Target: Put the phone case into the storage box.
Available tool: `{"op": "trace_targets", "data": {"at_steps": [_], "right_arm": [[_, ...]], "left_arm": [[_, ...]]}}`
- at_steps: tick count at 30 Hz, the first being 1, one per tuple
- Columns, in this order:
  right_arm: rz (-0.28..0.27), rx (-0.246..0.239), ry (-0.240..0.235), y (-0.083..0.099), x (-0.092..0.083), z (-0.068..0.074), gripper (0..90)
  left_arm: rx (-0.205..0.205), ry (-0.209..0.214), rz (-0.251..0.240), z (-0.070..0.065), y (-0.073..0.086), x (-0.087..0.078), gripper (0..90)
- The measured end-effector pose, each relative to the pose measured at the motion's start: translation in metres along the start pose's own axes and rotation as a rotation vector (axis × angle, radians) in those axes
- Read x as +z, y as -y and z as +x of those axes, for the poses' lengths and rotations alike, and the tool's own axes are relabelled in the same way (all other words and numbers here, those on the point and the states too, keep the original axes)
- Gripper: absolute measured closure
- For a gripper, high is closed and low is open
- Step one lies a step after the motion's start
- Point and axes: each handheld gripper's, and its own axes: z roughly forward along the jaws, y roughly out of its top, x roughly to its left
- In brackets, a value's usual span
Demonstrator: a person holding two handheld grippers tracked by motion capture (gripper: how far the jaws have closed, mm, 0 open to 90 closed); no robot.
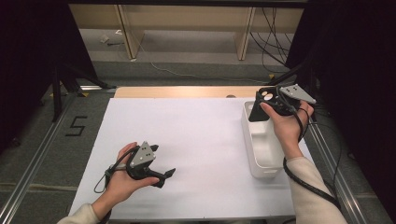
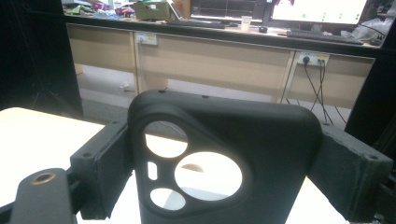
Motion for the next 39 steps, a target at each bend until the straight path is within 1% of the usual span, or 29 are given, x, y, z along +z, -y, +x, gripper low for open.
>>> {"op": "trace_targets", "data": {"at_steps": [39], "right_arm": [[0.01, 0.0, -0.003, 0.0, 0.02, 0.001, 15.1]], "left_arm": [[-0.004, 0.002, -0.003, 0.0, 0.0, -0.001, 0.9]]}}
